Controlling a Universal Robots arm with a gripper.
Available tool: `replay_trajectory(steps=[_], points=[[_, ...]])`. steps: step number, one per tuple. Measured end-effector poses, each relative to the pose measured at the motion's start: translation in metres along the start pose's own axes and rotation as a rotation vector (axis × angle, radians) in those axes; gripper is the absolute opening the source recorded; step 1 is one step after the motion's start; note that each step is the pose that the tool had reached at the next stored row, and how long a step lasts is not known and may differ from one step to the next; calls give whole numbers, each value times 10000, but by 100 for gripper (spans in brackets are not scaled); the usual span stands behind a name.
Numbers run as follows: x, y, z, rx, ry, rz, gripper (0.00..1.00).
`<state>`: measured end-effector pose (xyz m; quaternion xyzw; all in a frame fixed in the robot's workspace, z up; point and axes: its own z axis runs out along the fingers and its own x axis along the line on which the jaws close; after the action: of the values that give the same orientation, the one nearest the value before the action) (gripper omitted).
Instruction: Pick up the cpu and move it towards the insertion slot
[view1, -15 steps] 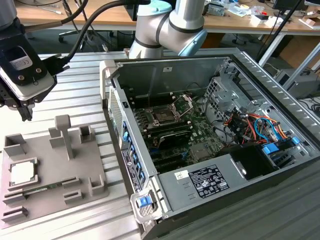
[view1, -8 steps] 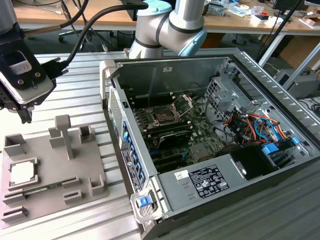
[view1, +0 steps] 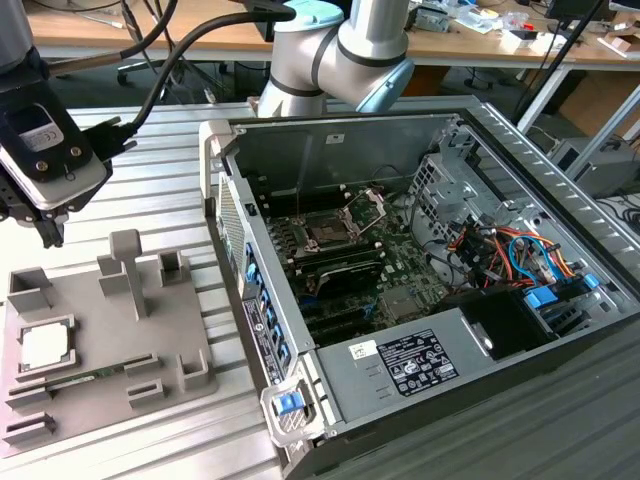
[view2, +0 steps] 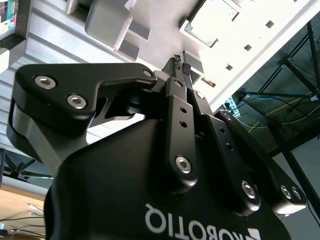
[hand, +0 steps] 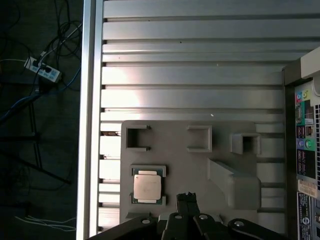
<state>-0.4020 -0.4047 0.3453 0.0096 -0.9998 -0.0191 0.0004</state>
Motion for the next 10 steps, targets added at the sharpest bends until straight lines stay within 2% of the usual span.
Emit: replay_trajectory(steps=[10], points=[[1, -2, 15, 0, 0, -1, 11]])
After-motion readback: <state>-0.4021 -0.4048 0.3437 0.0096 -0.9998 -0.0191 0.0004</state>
